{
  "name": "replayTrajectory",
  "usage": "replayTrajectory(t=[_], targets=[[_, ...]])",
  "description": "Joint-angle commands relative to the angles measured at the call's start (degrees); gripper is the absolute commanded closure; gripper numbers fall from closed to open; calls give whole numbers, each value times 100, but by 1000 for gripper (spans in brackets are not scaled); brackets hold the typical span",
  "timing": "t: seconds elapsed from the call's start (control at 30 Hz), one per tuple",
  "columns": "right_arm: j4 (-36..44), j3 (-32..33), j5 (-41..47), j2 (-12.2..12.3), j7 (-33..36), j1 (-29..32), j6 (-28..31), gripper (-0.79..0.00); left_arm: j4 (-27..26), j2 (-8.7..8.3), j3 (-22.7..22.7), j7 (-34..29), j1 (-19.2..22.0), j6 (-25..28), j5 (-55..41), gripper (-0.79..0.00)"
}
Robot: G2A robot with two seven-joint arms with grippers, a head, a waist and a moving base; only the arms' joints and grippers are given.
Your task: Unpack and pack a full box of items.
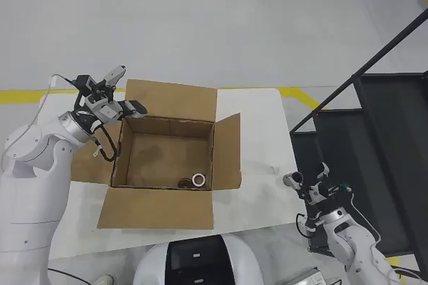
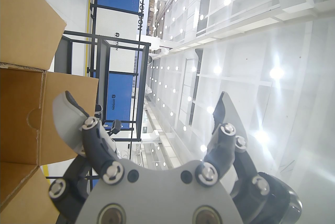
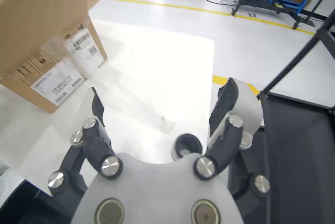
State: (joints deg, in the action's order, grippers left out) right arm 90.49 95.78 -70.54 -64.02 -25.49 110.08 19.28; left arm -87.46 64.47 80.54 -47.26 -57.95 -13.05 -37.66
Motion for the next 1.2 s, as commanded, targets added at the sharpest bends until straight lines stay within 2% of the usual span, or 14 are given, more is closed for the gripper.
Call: replayTrajectory(t=[0.0, 0.33, 0.63, 0.67, 0.77, 0.83, 0.87, 1.17], targets=[[-311, -119, -169, -14, 103, -140, -160, -785, 0, 0, 0, 0, 0, 0, 0, -785], [-1755, -725, -83, -157, -59, -950, -637, -785, 0, 0, 0, 0, 0, 0, 0, -785], [-2400, -1003, 27, -253, -184, -1392, -814, -785, 0, 0, 0, 0, 0, 0, 0, -785], [-2477, -1031, 28, -262, -203, -1451, -821, -751, 0, 0, 0, 0, 0, 0, 0, -785], [-2758, -1120, 64, -292, -227, -1648, -795, -369, 0, 0, 0, 0, 0, 0, 0, -785], [-2983, -1177, 68, -310, -252, -1791, -751, -154, 0, 0, 0, 0, 0, 0, 0, -785], [-3099, -1207, 79, -319, -277, -1861, -711, 0, 0, 0, 0, 0, 0, 0, 0, -785], [-4113, -1404, 50, -388, -695, -2479, -477, 0, 0, 0, 0, 0, 0, 0, 0, -785]])
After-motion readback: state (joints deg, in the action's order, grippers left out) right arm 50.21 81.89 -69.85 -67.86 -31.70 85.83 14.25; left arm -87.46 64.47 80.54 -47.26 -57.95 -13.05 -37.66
